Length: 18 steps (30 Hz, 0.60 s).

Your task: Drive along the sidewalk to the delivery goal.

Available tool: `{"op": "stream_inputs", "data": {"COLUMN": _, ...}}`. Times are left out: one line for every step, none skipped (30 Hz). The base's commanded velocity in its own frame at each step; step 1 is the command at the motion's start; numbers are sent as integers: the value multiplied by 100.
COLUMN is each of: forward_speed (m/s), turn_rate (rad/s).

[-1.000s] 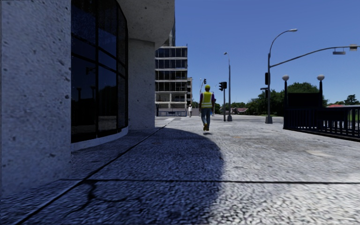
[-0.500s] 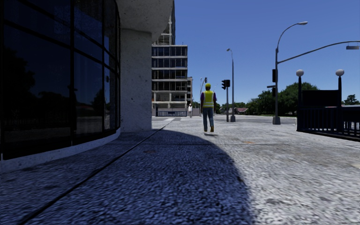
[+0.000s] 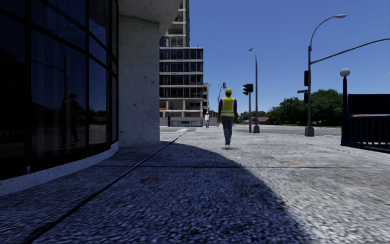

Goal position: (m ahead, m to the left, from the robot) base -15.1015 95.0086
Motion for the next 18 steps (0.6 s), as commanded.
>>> {"op": "stream_inputs", "data": {"forward_speed": 200, "turn_rate": 0}}
{"op": "stream_inputs", "data": {"forward_speed": 200, "turn_rate": 0}}
{"op": "stream_inputs", "data": {"forward_speed": 200, "turn_rate": 0}}
{"op": "stream_inputs", "data": {"forward_speed": 200, "turn_rate": 0}}
{"op": "stream_inputs", "data": {"forward_speed": 200, "turn_rate": 0}}
{"op": "stream_inputs", "data": {"forward_speed": 200, "turn_rate": 0}}
{"op": "stream_inputs", "data": {"forward_speed": 200, "turn_rate": 0}}
{"op": "stream_inputs", "data": {"forward_speed": 200, "turn_rate": 0}}
{"op": "stream_inputs", "data": {"forward_speed": 200, "turn_rate": 0}}
{"op": "stream_inputs", "data": {"forward_speed": 200, "turn_rate": 0}}
{"op": "stream_inputs", "data": {"forward_speed": 200, "turn_rate": 0}}
{"op": "stream_inputs", "data": {"forward_speed": 200, "turn_rate": 0}}
{"op": "stream_inputs", "data": {"forward_speed": 200, "turn_rate": 0}}
{"op": "stream_inputs", "data": {"forward_speed": 200, "turn_rate": 0}}
{"op": "stream_inputs", "data": {"forward_speed": 200, "turn_rate": 0}}
{"op": "stream_inputs", "data": {"forward_speed": 200, "turn_rate": 0}}
{"op": "stream_inputs", "data": {"forward_speed": 200, "turn_rate": 0}}
{"op": "stream_inputs", "data": {"forward_speed": 200, "turn_rate": 0}}
